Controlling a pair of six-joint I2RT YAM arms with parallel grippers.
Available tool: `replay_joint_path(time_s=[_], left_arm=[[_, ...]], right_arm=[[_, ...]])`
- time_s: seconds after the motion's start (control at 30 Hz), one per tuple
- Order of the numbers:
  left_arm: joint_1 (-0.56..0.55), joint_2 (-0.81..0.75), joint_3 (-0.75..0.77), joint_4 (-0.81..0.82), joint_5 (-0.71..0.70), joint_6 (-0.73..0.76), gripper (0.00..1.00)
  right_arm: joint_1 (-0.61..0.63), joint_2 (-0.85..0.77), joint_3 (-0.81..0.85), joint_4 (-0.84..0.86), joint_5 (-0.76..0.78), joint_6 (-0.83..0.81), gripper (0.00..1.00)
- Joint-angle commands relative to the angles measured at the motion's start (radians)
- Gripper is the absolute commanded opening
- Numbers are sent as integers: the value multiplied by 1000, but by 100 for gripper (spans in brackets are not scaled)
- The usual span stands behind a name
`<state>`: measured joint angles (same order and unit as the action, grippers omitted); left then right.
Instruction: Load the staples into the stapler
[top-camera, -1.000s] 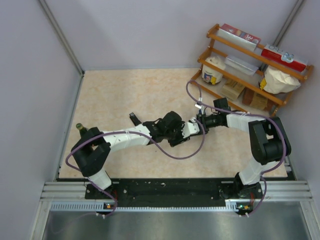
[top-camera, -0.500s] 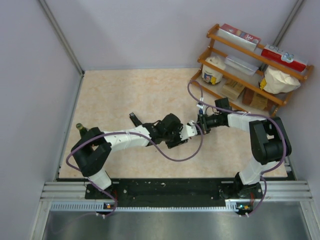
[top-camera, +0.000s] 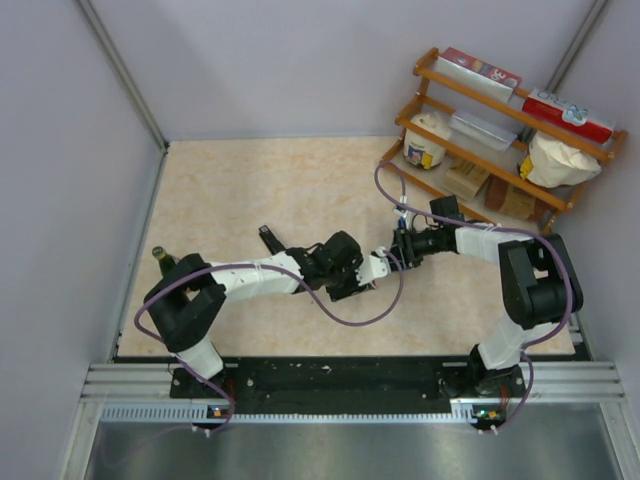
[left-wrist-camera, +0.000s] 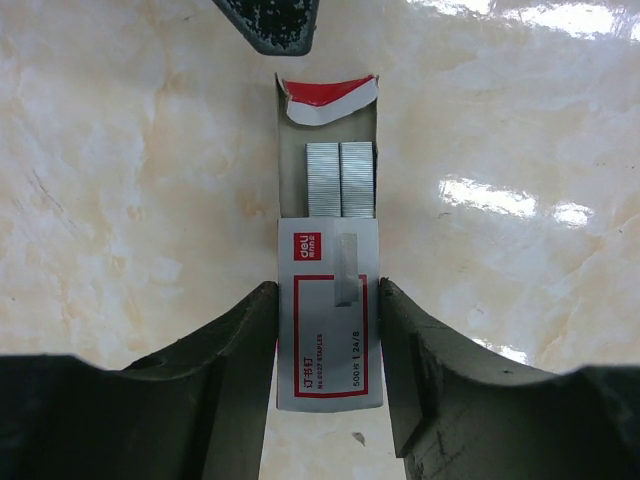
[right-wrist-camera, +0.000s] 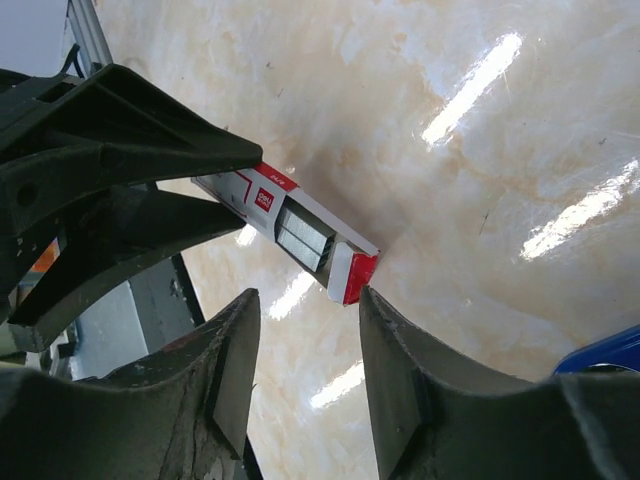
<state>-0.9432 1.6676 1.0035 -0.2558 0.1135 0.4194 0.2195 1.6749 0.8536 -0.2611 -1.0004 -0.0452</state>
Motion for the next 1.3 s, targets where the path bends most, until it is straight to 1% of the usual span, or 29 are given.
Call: replay_joint_path(time_s=[0.0, 0.2, 0.37, 0.5, 0.67, 0.83, 0.97, 1.1, 1.27], left_arm=[[1, 18, -6, -8, -8, 7, 49], [1, 29, -5, -33, -14, 12, 50], [0, 44, 18, -66, -9, 1, 52], [0, 38, 9, -68, -11, -1, 57], [0, 46, 14, -69, -12, 1, 59], [0, 60, 27, -80, -14, -5, 57], [0, 55, 24, -77, -11, -5, 52], [0, 58, 27, -80, -11, -5, 52], [0, 50, 20, -82, -3, -7, 51]], right_arm=[[-3, -26, 45, 8, 5, -31, 47], [3, -37, 38, 10, 42, -56, 49], [84, -21, 47, 11, 172, -62, 49], [116, -10, 68, 2, 204, -62, 50], [121, -9, 70, 2, 206, -50, 51], [147, -4, 75, -4, 250, -56, 51], [149, 3, 79, -6, 258, -50, 51], [150, 9, 85, -17, 287, -45, 51], [147, -15, 93, -33, 361, -65, 52]])
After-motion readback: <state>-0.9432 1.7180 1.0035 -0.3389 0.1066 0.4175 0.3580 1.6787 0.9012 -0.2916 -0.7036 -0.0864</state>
